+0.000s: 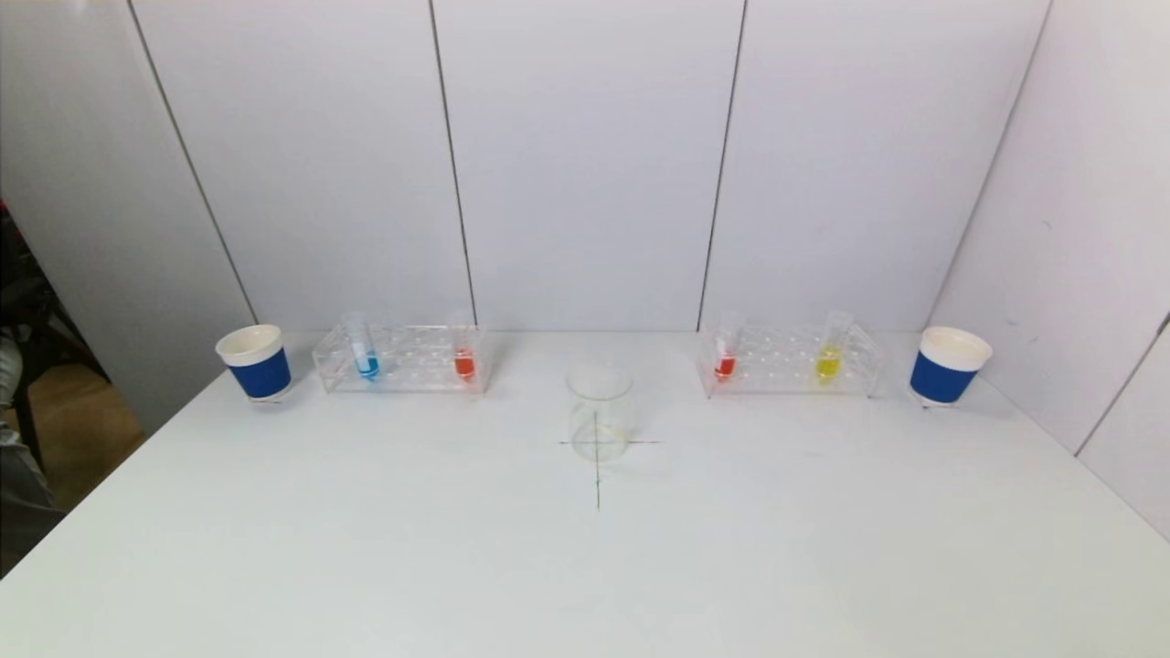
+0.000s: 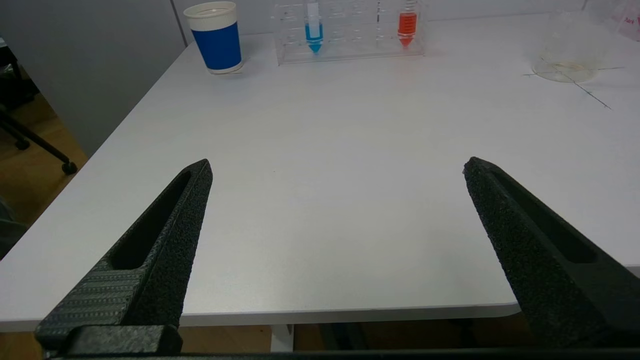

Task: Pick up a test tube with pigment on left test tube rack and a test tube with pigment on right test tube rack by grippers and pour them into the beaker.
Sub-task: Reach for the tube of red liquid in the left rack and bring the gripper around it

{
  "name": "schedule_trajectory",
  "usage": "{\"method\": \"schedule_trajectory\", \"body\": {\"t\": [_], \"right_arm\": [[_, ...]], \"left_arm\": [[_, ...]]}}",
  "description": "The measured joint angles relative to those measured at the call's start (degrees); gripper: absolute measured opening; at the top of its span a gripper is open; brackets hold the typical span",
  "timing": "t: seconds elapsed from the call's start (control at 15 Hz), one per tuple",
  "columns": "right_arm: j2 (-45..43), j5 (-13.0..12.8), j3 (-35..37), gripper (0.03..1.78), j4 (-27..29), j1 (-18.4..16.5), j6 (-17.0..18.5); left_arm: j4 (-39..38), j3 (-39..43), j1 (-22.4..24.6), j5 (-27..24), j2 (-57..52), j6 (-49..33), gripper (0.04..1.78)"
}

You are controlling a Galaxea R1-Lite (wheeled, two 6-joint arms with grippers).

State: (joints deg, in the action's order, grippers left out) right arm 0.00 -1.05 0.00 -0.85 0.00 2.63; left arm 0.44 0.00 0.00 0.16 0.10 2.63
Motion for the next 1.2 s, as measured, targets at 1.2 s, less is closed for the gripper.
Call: {"method": "schedule_trajectory", "body": {"t": [1.2], "right_arm": [[0.00, 0.00, 0.00, 1.77, 0.00, 0.00, -0.02]], "left_arm": [[0.55, -1.05, 0.00, -0.16, 0.00, 0.87, 1.76]]}}
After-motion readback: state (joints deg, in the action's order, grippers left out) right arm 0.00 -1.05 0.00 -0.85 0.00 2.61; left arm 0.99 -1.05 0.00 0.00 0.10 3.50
